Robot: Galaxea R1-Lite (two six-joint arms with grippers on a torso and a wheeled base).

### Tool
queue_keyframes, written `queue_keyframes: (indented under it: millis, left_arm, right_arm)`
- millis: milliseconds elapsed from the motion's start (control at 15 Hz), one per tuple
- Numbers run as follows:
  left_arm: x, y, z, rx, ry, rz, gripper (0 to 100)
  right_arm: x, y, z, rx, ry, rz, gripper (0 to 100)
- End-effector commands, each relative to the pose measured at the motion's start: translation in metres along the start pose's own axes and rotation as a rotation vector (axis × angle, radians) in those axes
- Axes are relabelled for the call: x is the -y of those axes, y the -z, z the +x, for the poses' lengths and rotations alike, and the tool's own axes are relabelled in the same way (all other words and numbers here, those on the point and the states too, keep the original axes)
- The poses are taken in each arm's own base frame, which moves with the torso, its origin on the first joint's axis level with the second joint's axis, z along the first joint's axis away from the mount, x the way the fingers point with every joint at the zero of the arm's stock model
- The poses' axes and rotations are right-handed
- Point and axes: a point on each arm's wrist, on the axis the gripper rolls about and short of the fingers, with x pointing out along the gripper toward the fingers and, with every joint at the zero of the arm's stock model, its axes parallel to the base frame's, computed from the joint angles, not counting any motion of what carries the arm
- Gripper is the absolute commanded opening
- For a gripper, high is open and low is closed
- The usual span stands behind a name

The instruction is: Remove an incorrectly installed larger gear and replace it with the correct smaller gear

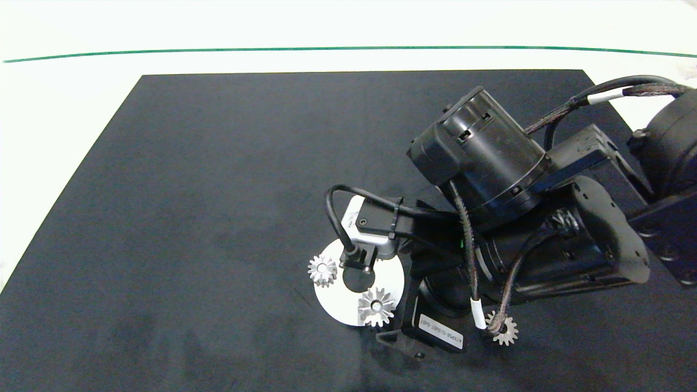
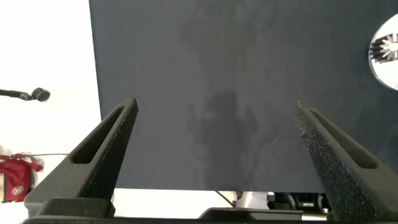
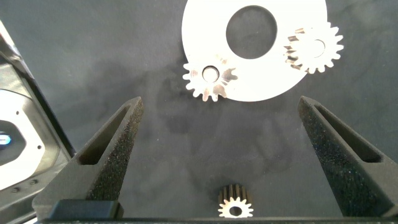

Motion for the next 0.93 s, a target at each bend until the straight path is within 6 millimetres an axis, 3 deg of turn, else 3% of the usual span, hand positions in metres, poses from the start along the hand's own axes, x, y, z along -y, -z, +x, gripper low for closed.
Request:
queue_keyframes:
  millis: [67, 933]
  left_arm:
    - [0.000, 0.002, -0.002, 0.000, 0.002, 0.003, 100]
    - [0.001, 0.005, -0.007, 0.023, 0.050, 0.029, 100]
  right_arm:
    - [-0.008, -0.002, 0.011, -0.035, -0.002, -0.024, 100]
    - [-0.008, 0.007, 0.059, -0.169, -0.021, -0.022, 100]
